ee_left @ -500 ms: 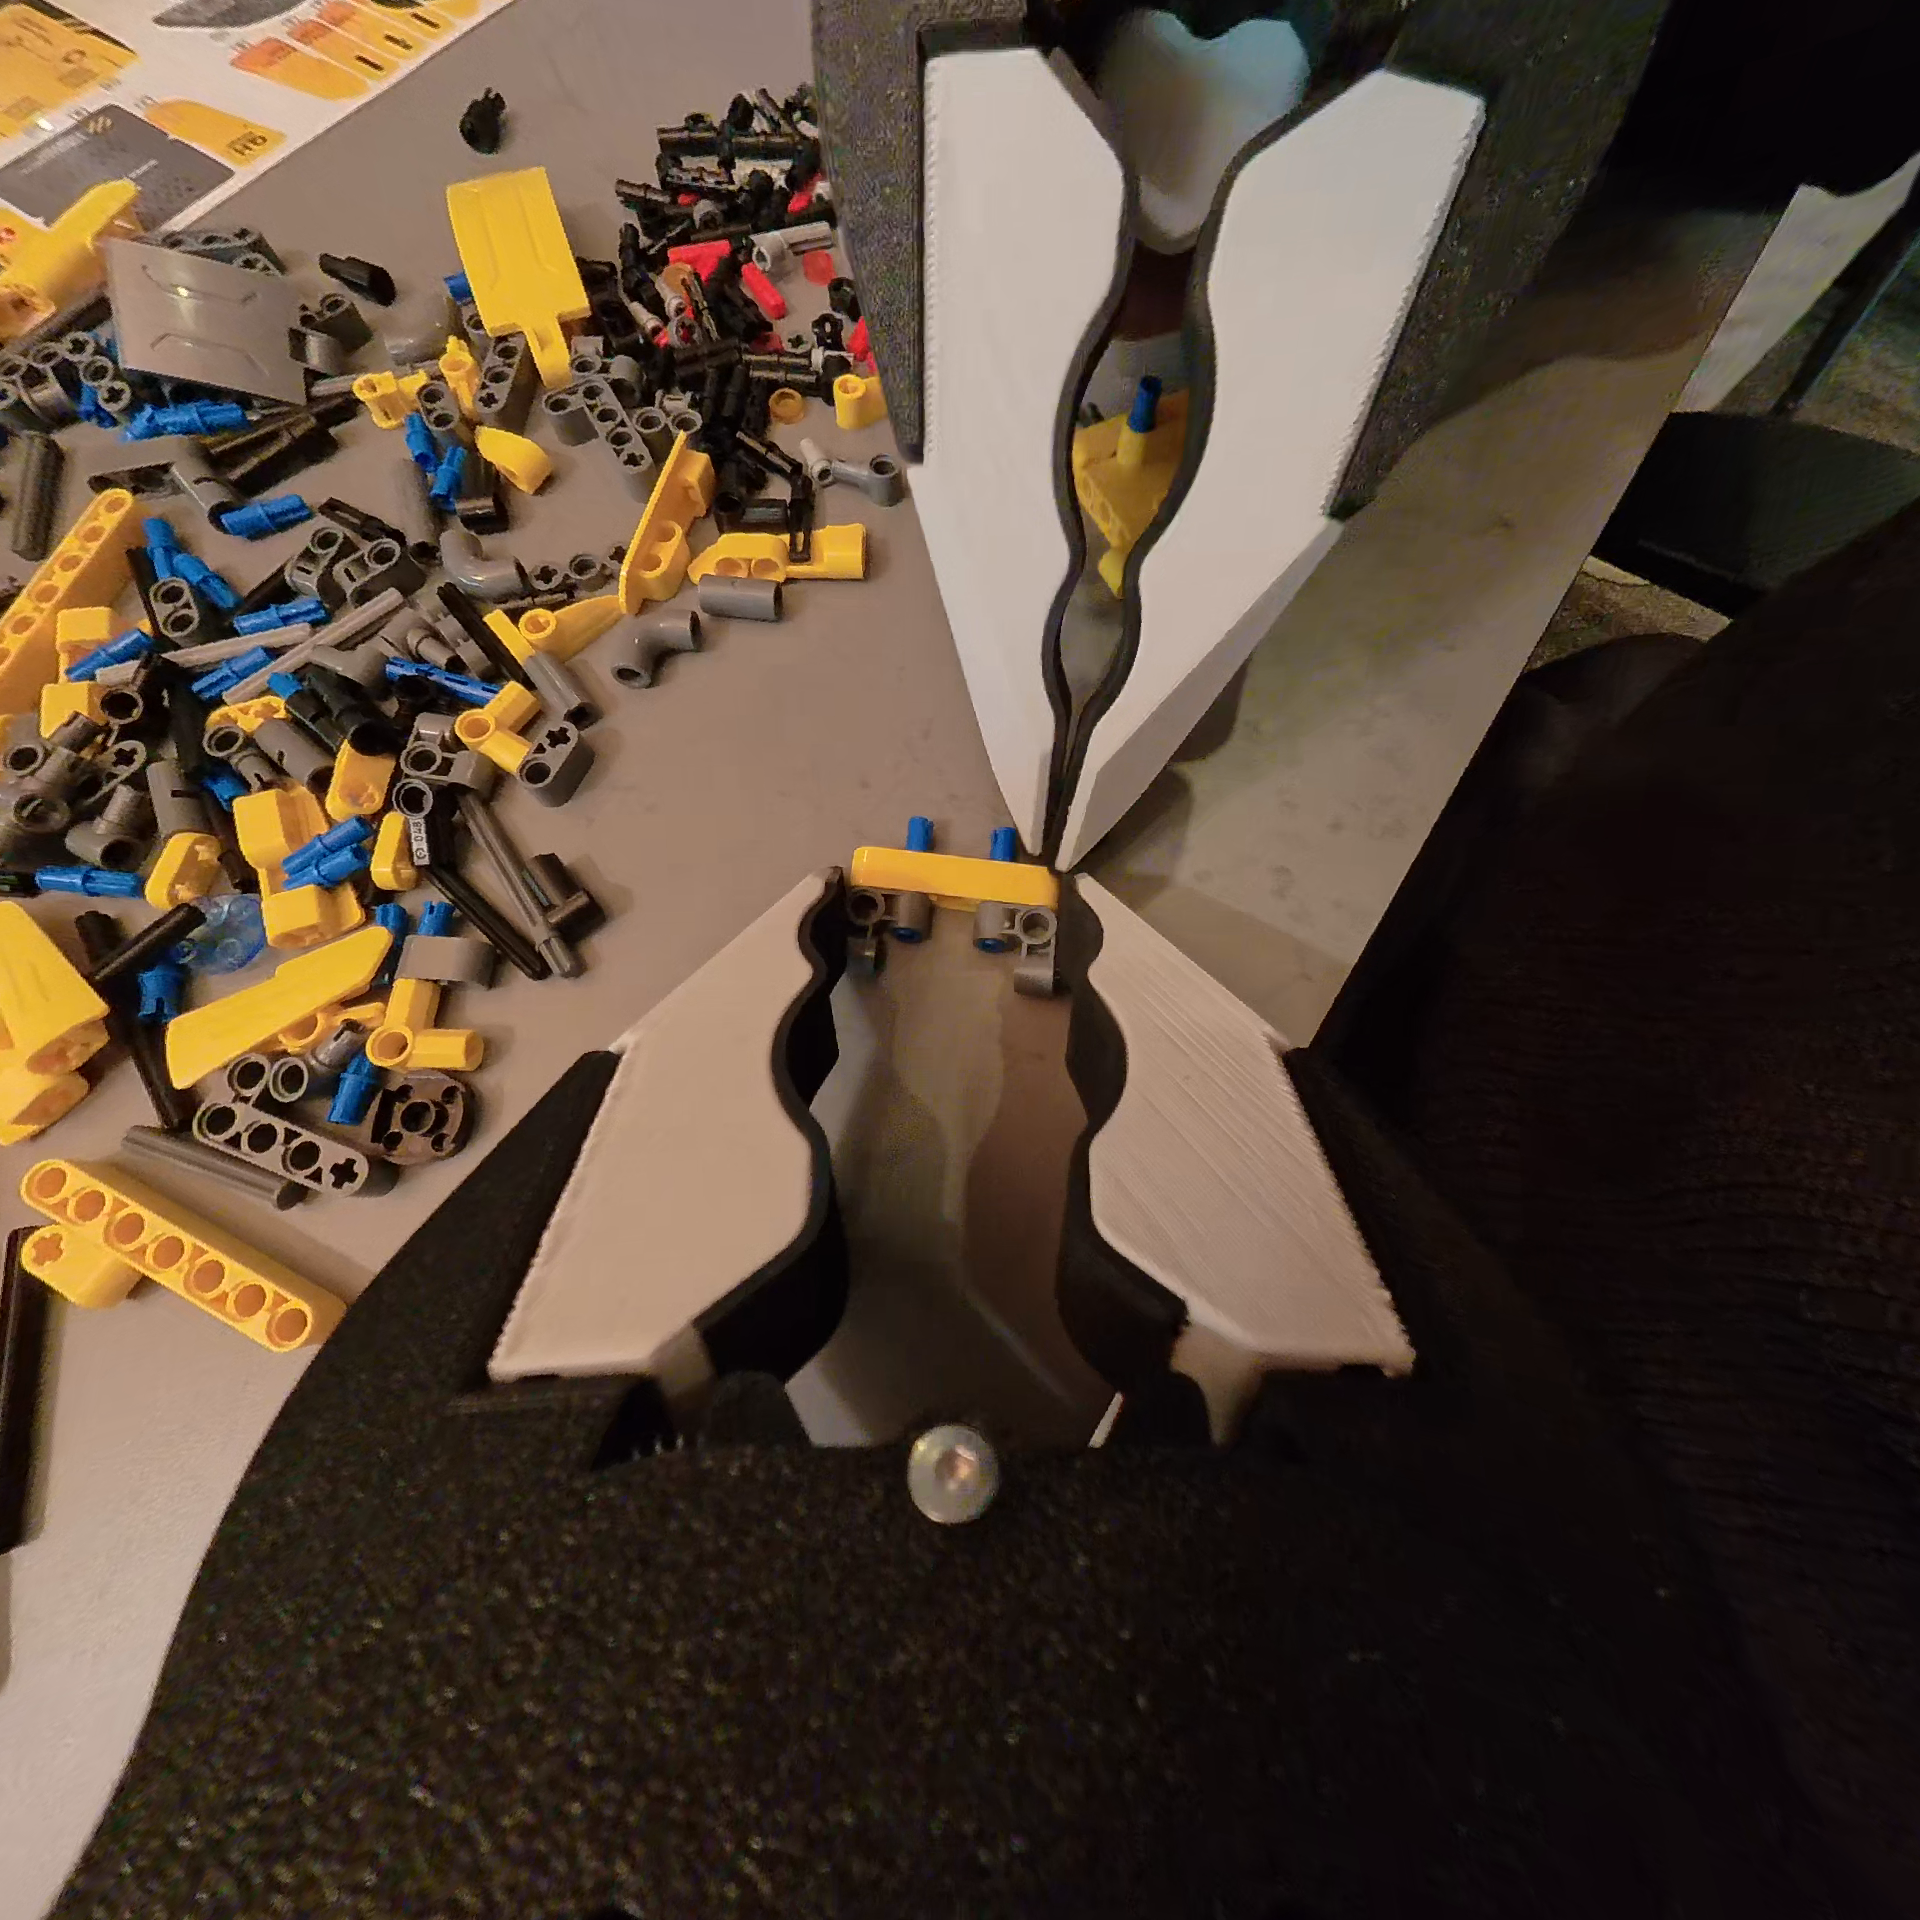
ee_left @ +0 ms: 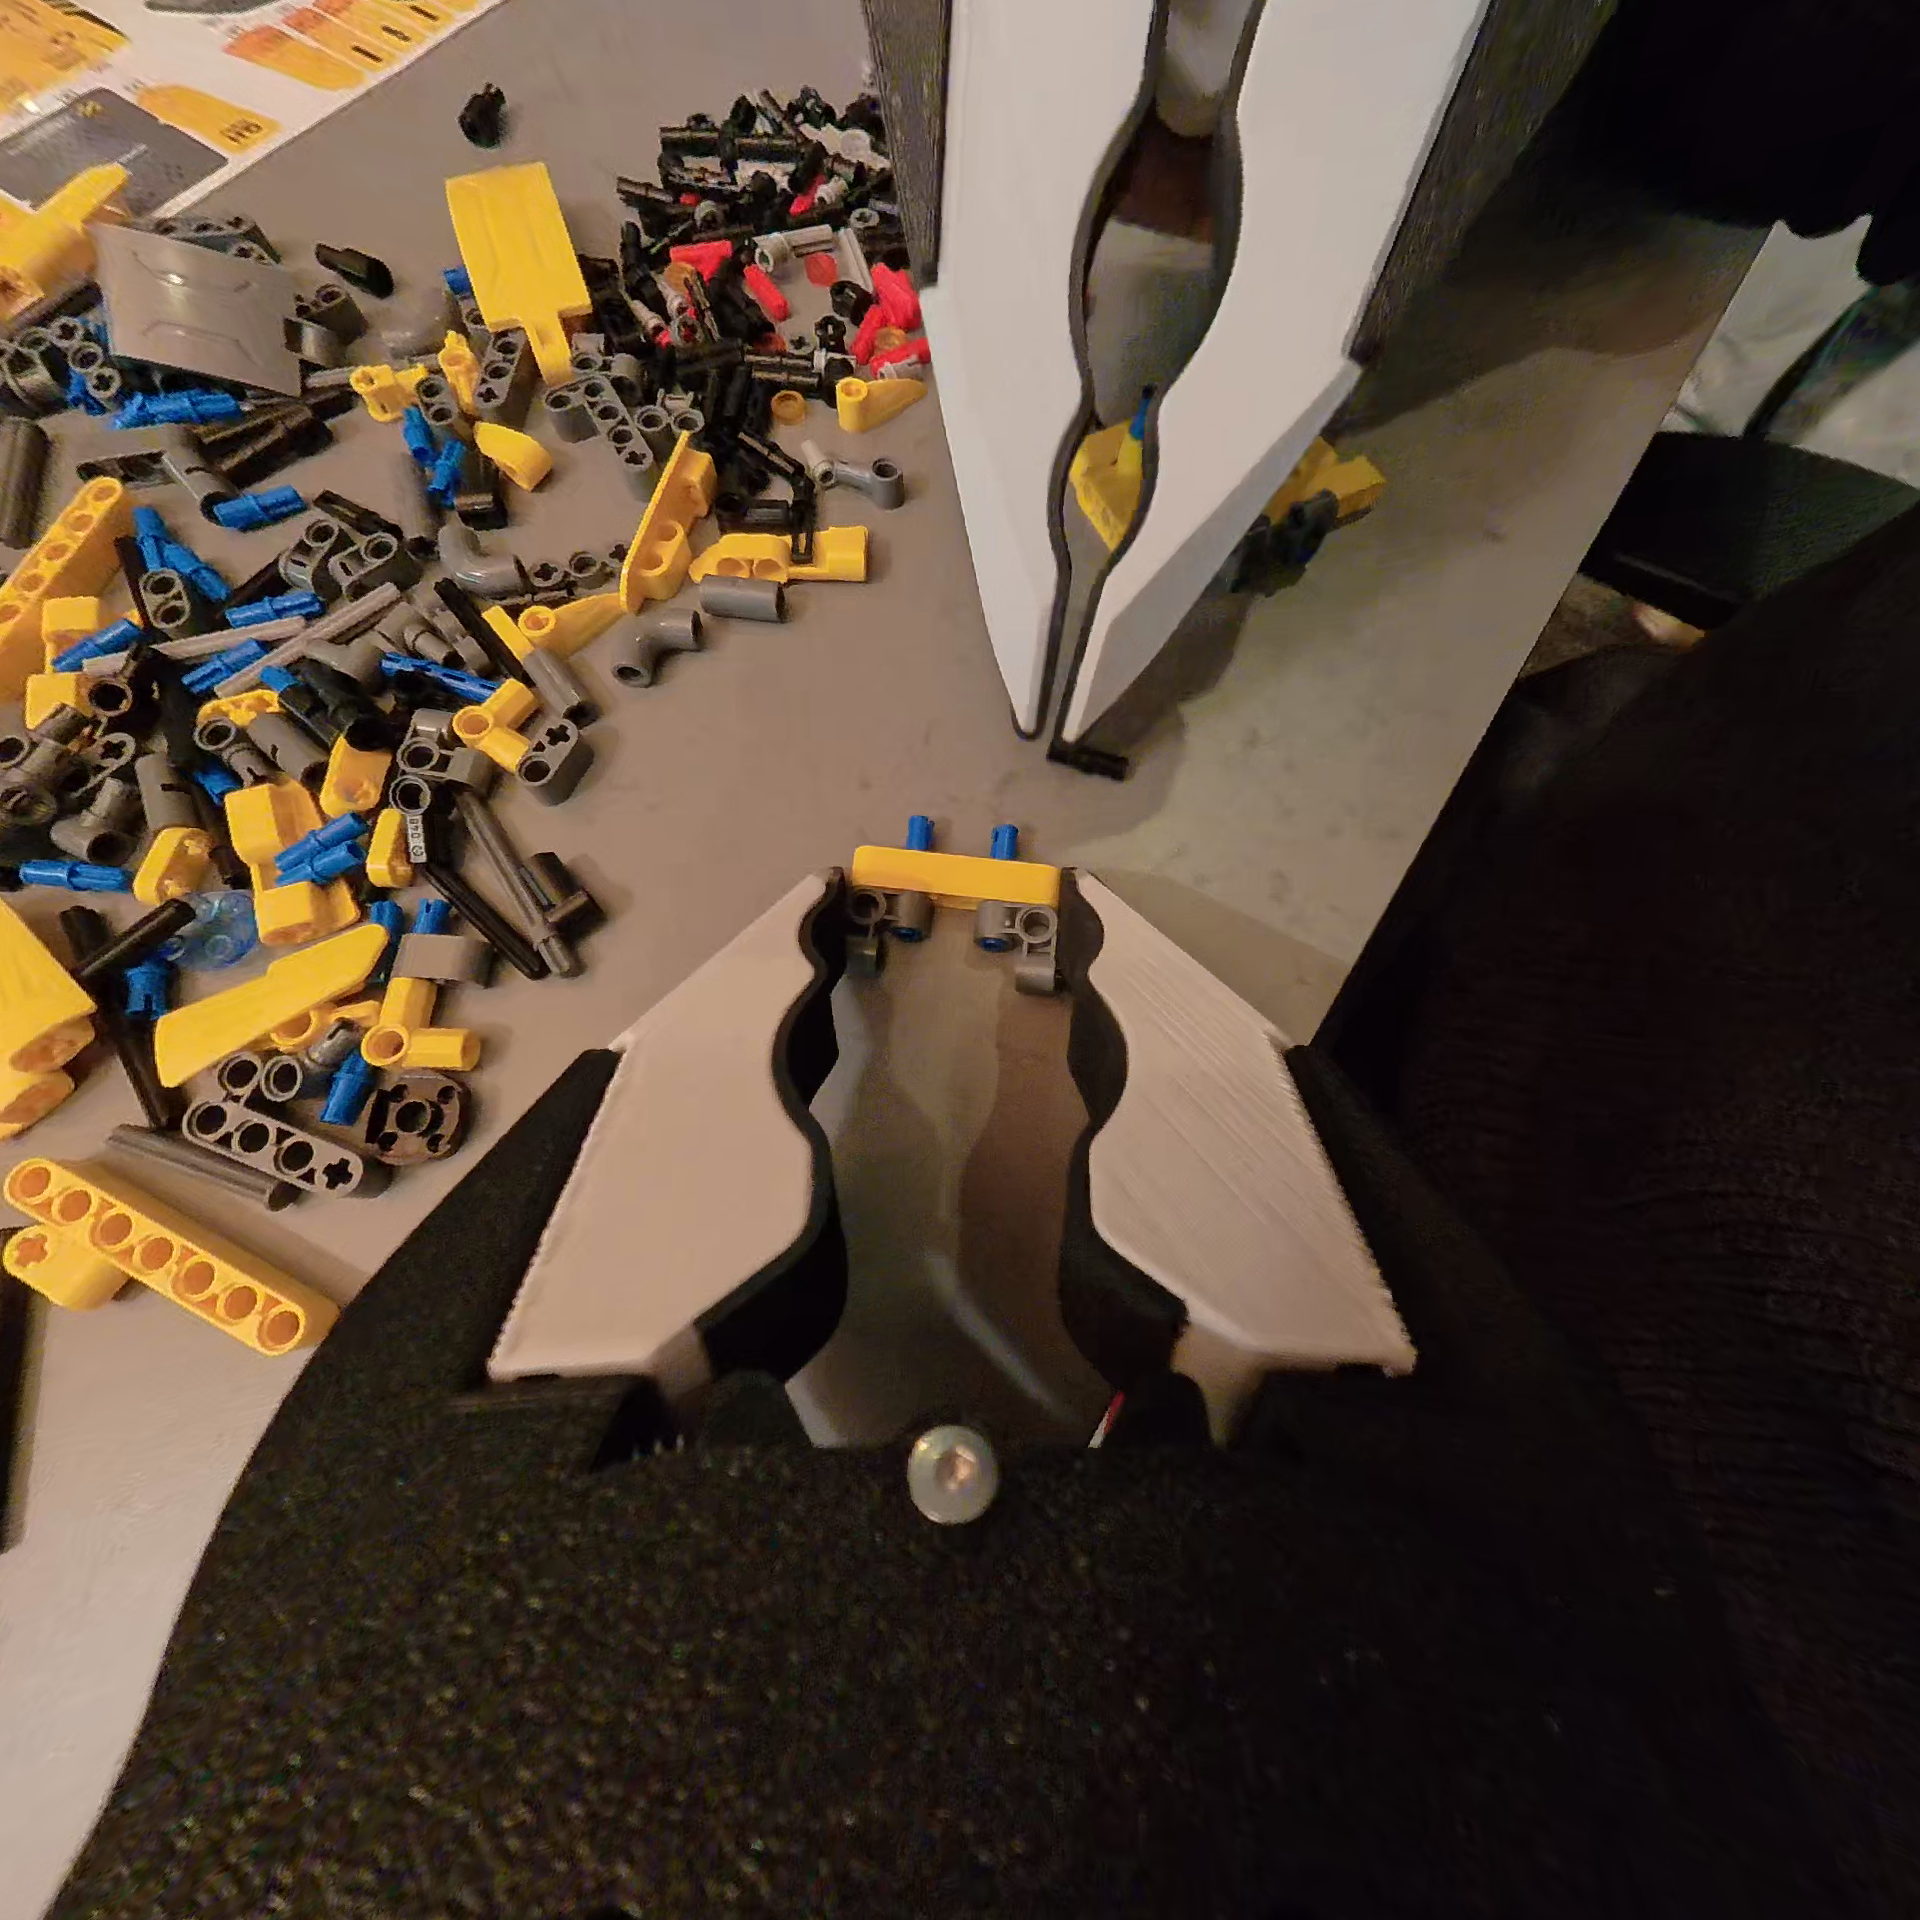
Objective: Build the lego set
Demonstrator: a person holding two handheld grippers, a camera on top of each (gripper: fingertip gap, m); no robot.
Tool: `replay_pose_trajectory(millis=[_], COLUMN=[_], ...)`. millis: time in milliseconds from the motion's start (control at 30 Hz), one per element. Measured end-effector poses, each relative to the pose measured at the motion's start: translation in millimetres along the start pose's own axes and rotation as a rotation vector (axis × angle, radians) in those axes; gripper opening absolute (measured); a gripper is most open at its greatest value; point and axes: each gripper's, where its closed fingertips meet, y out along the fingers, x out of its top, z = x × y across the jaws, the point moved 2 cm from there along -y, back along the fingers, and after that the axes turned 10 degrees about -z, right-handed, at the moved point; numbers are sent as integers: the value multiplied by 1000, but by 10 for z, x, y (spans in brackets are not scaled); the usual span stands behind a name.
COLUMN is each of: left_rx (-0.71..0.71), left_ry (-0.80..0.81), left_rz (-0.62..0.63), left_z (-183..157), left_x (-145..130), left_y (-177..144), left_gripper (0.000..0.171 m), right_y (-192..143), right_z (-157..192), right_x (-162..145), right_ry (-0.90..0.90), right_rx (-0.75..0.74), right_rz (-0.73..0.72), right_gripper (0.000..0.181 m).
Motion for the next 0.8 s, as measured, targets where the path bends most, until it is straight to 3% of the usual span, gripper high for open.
replay_pose_trajectory(millis=[233,333,500,800], left_rx=[-4,-5,-7,-6], left_ry=[-5,-7,-9,-9], left_rz=[-2,-2,-4,-4], left_z=[0,1,0,1], left_x=[4,5,7,6], left_y=[1,-1,-1,-1], left_gripper=[40,40,40,40], right_y=[-97,-141,-59,-37], right_z=[-64,-76,21,91], right_x=[-119,-171,-42,-196], right_ry=[70,2,-2,-35], right_rx=[-76,-80,48,121], right_rz=[107,120,-45,7], right_gripper=[25,26,25,24])
